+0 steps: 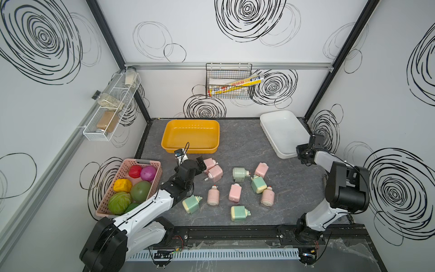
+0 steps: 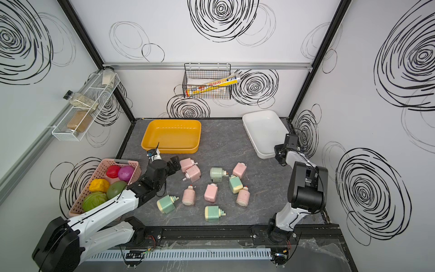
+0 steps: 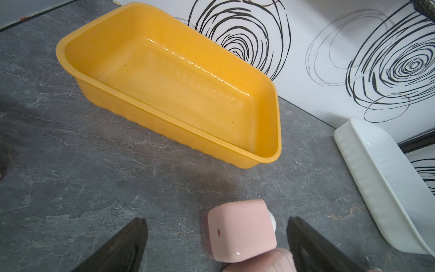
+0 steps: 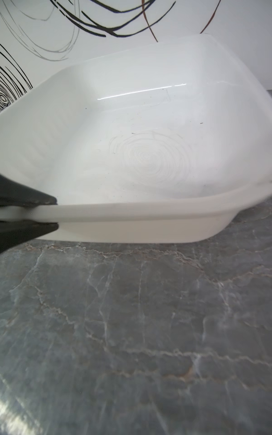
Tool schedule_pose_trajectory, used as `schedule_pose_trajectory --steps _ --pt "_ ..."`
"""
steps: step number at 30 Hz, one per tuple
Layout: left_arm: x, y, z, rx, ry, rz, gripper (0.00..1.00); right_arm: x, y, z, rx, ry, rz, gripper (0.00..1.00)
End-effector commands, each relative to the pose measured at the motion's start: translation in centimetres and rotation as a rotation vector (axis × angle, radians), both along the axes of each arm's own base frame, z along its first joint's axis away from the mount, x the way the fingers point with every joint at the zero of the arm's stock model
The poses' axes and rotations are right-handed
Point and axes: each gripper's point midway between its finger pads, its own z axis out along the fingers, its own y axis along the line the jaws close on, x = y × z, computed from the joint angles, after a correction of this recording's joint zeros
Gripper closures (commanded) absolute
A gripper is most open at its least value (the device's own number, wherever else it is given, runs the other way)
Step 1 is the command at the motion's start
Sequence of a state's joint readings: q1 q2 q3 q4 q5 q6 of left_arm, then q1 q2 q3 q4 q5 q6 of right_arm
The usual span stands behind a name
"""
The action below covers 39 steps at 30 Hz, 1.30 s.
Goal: Place the pencil sharpeners by color into the storage box
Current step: Move the storage box to the center of the board.
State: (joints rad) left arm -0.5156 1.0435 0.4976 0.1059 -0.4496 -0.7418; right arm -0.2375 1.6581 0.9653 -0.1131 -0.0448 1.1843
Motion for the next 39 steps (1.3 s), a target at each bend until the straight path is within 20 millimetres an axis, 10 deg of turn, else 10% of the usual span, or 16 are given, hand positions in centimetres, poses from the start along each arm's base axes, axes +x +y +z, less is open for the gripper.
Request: schedule_pose_trajectory --steps 1,22,39 --pt "0.1 0.5 0.7 -0.011 -0.022 0.024 0.01 -0.7 -1.1 1.5 -0.077 -0.016 -0.016 0.96" --pt "-0.1 0.0 1.7 -0.024 -0.045 -0.024 0.01 2.5 1.3 5.7 -0.502 -0.123 0.628 1.0" --pt "0.4 -0.8 2.2 -0.031 -0.035 -0.055 0.01 5.4 3.1 2.8 -0.51 0.061 1.032 1.0"
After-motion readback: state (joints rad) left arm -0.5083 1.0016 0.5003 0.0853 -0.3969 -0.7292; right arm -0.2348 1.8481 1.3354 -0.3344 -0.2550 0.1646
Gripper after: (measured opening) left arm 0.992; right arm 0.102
